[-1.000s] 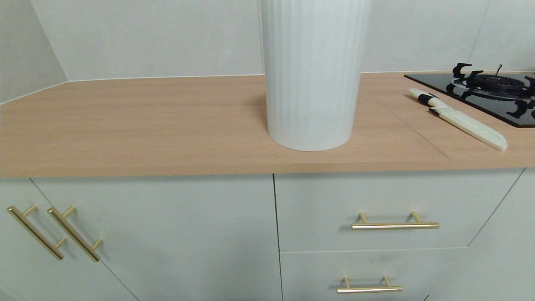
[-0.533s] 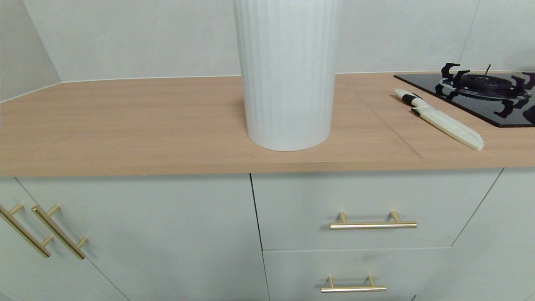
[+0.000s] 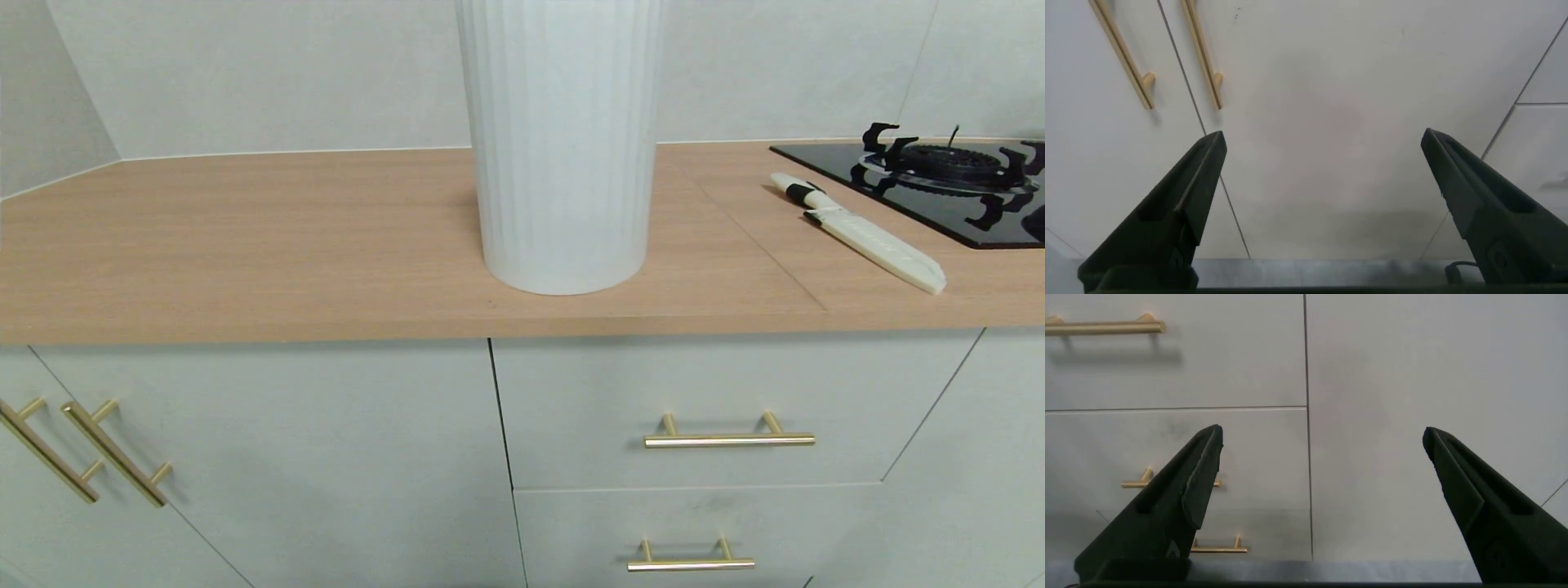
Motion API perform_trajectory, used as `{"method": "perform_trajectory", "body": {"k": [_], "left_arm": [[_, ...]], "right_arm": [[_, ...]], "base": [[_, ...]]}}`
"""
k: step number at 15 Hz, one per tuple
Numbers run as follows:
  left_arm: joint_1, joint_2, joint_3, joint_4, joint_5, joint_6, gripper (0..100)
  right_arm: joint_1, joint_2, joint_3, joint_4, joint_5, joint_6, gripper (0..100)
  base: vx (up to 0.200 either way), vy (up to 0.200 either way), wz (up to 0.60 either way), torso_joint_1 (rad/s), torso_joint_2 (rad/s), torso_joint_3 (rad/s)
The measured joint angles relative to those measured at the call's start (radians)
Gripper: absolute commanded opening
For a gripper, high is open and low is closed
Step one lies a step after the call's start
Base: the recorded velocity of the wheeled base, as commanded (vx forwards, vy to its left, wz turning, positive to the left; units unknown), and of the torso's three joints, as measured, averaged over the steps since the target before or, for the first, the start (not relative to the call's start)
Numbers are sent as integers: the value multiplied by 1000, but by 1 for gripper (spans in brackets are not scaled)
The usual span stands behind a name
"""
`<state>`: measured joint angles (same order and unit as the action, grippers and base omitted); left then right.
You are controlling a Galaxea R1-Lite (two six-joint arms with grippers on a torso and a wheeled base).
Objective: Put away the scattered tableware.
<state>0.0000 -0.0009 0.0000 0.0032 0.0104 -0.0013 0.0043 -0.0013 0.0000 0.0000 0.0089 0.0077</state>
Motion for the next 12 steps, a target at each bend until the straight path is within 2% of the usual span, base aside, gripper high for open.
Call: {"method": "perform_trajectory", "body": {"k": [2, 5, 12], "left_arm": [[0, 0, 0, 0, 0, 0, 100], [0, 0, 0, 0, 0, 0, 100], [0, 0, 0, 0, 0, 0, 100]], "right_arm": [[0, 0, 0, 0, 0, 0, 100], [0, 0, 0, 0, 0, 0, 100], [0, 0, 0, 0, 0, 0, 100]], "base": [[0, 0, 0, 11, -60, -57], [0, 0, 0, 76, -233, -256], [0, 0, 0, 146, -485, -308]]}}
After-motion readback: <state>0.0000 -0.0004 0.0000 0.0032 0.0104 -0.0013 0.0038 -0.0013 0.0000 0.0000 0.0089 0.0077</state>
